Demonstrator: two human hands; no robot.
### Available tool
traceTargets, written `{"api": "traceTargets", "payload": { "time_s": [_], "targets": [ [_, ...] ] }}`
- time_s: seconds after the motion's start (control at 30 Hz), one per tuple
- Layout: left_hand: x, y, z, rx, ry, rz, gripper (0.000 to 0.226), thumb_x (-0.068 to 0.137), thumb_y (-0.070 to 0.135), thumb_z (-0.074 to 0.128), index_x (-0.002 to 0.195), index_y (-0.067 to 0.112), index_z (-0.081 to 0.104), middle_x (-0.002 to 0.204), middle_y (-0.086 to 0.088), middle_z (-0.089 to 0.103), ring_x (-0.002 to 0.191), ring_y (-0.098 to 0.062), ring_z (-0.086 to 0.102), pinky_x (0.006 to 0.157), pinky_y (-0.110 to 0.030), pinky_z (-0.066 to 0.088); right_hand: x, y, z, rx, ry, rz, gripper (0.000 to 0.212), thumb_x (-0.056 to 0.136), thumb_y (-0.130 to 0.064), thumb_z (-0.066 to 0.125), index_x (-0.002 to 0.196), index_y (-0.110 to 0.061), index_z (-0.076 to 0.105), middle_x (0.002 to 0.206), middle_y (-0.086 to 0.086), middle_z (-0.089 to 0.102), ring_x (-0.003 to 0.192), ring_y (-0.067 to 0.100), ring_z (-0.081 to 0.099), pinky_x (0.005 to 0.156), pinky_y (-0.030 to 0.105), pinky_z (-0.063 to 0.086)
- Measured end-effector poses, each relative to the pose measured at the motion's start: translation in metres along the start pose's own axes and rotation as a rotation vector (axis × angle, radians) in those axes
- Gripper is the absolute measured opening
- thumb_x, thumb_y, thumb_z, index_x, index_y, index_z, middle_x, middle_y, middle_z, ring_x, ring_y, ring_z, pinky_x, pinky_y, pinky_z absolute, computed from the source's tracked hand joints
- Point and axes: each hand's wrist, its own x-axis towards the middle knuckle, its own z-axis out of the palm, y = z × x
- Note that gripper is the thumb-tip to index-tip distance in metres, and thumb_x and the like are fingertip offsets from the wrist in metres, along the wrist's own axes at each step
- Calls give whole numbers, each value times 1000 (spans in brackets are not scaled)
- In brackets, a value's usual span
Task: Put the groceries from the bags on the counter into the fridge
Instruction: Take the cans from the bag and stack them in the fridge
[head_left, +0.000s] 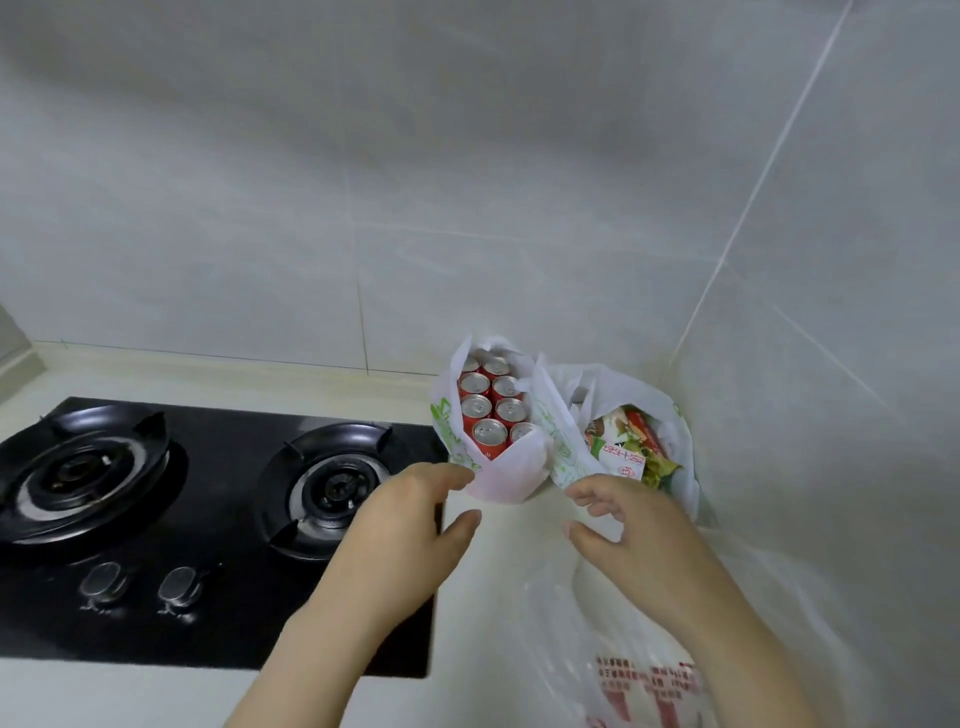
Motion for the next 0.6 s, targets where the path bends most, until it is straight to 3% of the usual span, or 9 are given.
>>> {"api": "traceTargets", "payload": {
  "time_s": [0.17,0.3,0.43,0.6],
  "targets": [
    [39,-36,3,-2,-78,19,37,86,34,63,123,29,61,112,14,62,99,-2,58,89,-20,46,30,-4,20,-36,10,62,30,86,-32,67,116,-35,61,100,-25,55,93,-7,50,88,16,39],
    [61,-54,13,-42,-111,-5,35,87,33,62,122,30,61,113,14,63,100,-1,59,90,-25,49,55,-2,30,-61,19,84,35,88,-33,65,122,-35,58,102,-28,47,98,-4,45,86,16,34],
    [77,-65,20,-29,-131,-32,34,86,32,63,120,29,61,110,11,64,97,-5,60,88,-27,49,88,4,38,-69,90,55,37,86,-33,66,123,-31,58,119,-19,55,107,0,48,84,16,33],
    [98,-66,27,-23,-102,-74,29,86,28,64,115,27,64,103,6,66,93,-9,62,84,-29,50,127,18,52,-82,62,-11,35,87,-29,63,122,-25,60,121,-11,58,108,8,52,84,16,34]
  ]
}}
